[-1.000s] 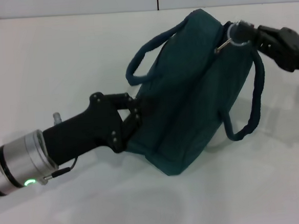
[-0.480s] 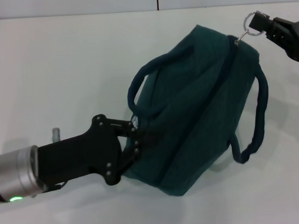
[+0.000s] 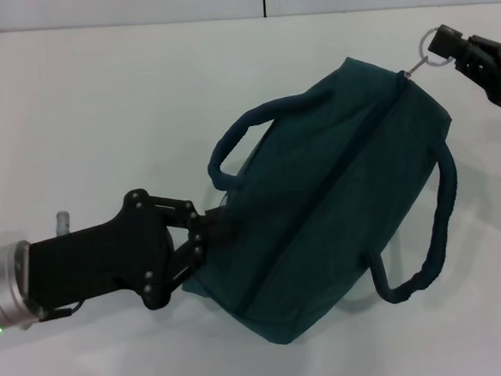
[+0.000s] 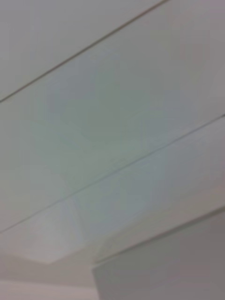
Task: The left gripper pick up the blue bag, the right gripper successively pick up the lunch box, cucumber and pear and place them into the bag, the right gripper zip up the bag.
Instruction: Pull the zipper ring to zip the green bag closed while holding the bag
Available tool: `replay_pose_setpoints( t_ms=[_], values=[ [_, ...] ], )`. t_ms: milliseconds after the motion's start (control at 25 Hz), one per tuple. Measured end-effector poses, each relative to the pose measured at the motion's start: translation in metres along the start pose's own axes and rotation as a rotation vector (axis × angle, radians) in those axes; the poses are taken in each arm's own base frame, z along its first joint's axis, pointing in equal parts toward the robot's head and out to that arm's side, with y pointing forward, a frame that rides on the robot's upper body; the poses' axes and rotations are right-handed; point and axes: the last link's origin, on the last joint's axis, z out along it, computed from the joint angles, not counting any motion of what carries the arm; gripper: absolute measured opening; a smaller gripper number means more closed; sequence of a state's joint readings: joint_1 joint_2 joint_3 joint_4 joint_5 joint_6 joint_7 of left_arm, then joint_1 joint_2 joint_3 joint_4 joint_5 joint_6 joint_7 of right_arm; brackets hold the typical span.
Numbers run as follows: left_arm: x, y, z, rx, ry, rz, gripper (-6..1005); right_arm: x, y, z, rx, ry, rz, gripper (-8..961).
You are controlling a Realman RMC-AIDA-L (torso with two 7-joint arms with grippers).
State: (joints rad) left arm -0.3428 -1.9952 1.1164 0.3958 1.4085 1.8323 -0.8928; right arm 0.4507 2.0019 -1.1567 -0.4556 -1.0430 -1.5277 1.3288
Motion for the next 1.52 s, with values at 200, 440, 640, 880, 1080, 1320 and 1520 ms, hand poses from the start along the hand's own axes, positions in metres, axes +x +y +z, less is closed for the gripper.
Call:
replay_pose_setpoints(
  t_ms=[200,440,640,880,1080,1320,1520],
  values=[
    [0.002,-0.002,-0.003,0.009,0.000,0.004,52,0.006,-0.007,-0.005,0.058,0.025,-0.007,8],
    [0.003,-0.003,-0.001,0.009,0.005,0.008,51,0.012,-0.009,-0.007,0.072,0.052,-0.011,8],
    [0.007,-0.008,-0.001,0.033,0.025,0.021,50,0.020,-0.009,-0.006,0.080,0.090,-0.012,9],
    [0.015,-0.017,-0.003,0.068,0.043,0.062,49,0.030,-0.001,-0.006,0.044,0.112,0.018,9],
    [0.021,-0.029,-0.006,0.109,0.035,0.073,61,0.034,0.008,-0.009,-0.009,0.106,0.045,9],
    [0.017,-0.036,-0.003,0.158,0.013,0.065,76,0.036,0.010,-0.017,0.000,0.094,0.058,9],
    [0.018,-0.039,-0.003,0.196,0.027,0.066,89,0.034,0.006,-0.021,0.029,0.076,0.051,9]
  ],
)
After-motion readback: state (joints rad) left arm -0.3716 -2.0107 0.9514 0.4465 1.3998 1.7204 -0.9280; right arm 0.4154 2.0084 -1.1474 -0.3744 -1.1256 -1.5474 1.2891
